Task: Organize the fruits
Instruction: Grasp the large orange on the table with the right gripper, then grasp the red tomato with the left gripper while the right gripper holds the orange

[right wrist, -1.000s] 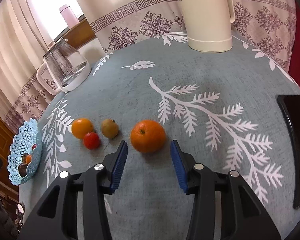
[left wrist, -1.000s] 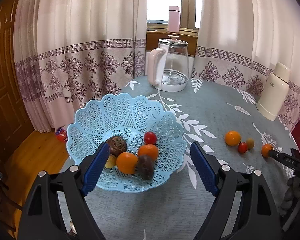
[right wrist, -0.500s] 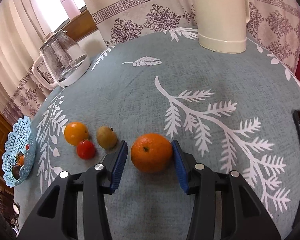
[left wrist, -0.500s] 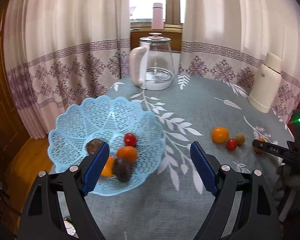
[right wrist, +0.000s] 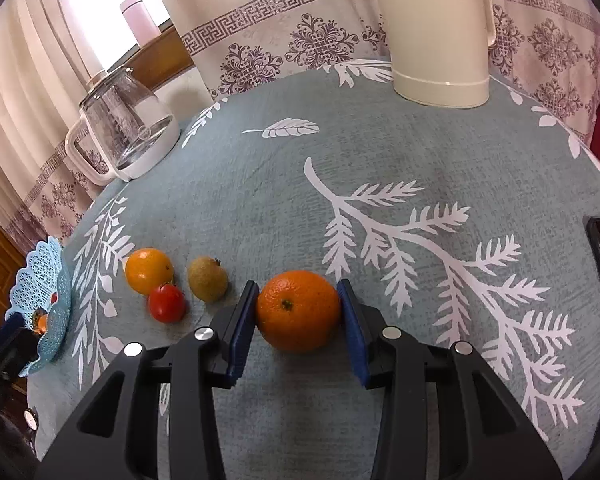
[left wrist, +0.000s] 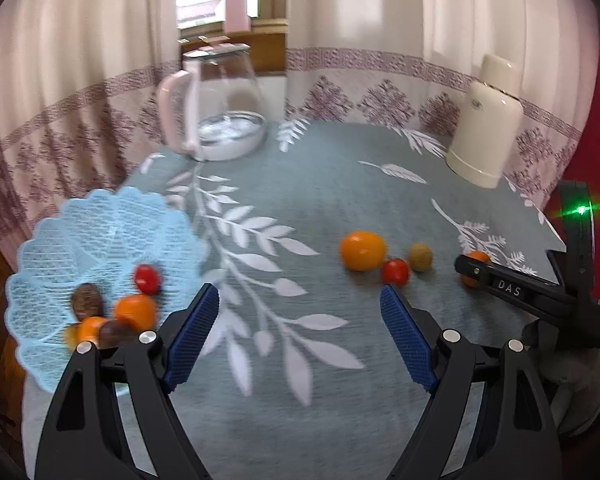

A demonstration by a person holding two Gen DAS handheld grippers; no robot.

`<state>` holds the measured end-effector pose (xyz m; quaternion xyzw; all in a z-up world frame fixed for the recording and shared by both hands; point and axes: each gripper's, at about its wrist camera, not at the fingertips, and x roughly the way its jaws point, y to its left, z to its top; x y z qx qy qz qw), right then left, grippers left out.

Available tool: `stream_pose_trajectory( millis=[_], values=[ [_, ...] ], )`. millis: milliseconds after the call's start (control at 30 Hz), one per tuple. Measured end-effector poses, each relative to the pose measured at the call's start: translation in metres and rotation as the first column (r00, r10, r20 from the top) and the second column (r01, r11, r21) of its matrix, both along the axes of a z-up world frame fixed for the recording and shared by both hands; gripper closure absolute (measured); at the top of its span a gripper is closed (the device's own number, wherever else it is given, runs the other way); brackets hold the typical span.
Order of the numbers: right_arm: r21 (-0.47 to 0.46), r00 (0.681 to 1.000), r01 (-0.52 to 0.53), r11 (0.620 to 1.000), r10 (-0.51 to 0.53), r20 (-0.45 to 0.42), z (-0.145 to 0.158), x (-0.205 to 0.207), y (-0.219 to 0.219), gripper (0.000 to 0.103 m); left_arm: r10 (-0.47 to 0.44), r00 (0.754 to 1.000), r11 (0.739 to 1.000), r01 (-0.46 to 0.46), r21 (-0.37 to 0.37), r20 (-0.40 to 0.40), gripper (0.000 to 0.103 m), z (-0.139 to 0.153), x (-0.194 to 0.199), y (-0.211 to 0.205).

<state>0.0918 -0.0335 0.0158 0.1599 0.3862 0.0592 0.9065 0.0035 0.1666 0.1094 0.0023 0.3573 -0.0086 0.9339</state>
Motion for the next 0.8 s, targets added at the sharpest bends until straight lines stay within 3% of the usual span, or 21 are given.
stream_pose_trajectory(
  millis=[367,800],
  values=[
    [0.02,0.999,0.042,0.999,-0.042,0.028,0.004,-0.008,-0.011,0.062,-0.073,0.994,0.997,0.072,-0.02,-0.077,0.021,-0.026,0.034,-0.034],
    [0.062,0.996,0.082,0.995,-0.085,0.033,0.004,-0.011,-0.024,0.062,-0.094,0.983,0.993,0.082,-0.081,-0.157,0.043,-0.052,0.067,-0.055]
  ],
)
